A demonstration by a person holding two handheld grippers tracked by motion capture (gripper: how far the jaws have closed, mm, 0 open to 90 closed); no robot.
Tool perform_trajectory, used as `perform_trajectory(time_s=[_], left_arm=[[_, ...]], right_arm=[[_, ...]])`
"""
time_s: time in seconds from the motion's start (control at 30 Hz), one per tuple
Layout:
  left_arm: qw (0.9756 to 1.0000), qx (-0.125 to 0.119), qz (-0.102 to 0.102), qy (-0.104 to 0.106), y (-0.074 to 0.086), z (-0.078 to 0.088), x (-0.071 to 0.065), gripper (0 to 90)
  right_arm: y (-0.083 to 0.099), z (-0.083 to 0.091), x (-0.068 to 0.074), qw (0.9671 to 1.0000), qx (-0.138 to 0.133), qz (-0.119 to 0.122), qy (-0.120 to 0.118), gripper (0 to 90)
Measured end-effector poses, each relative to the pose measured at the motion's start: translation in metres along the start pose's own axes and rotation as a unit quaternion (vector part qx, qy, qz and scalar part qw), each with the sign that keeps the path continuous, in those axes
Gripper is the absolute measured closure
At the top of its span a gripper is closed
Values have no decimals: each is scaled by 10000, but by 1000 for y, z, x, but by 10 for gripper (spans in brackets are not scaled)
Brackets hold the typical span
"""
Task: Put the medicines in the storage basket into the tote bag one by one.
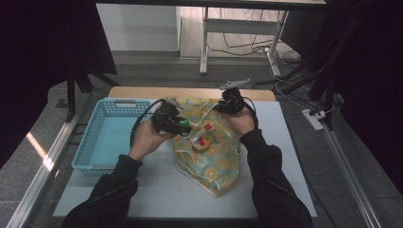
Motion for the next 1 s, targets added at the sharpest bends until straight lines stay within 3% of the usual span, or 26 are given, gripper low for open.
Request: perform_trajectory(time_s=[0.13,0.43,0.67,1.0], left_arm=[[9998,93,-174,77,-9,-18,-8,522],[9992,-16,-319,259,-27,-51,-19,521],[9986,74,-434,295,-31,-78,-23,521],[9984,63,-466,329,-31,-103,-20,520]], right_arm=[[1,1,-1,10000,9,-6,10,897],[4,2,-8,10000,8,-66,64,897],[4,4,-9,9999,-3,-80,89,897],[5,4,-10,9999,6,-101,95,897]])
Point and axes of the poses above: each handheld gripper's, and its own axes: z roughly backward along the jaws, y roughly out of its underside, x roughly to its left, the point moved 2 cm from there along -z, roughly forward along the jaws, and after that the axes turned 3 degrees about y, right-handed, at the moved point
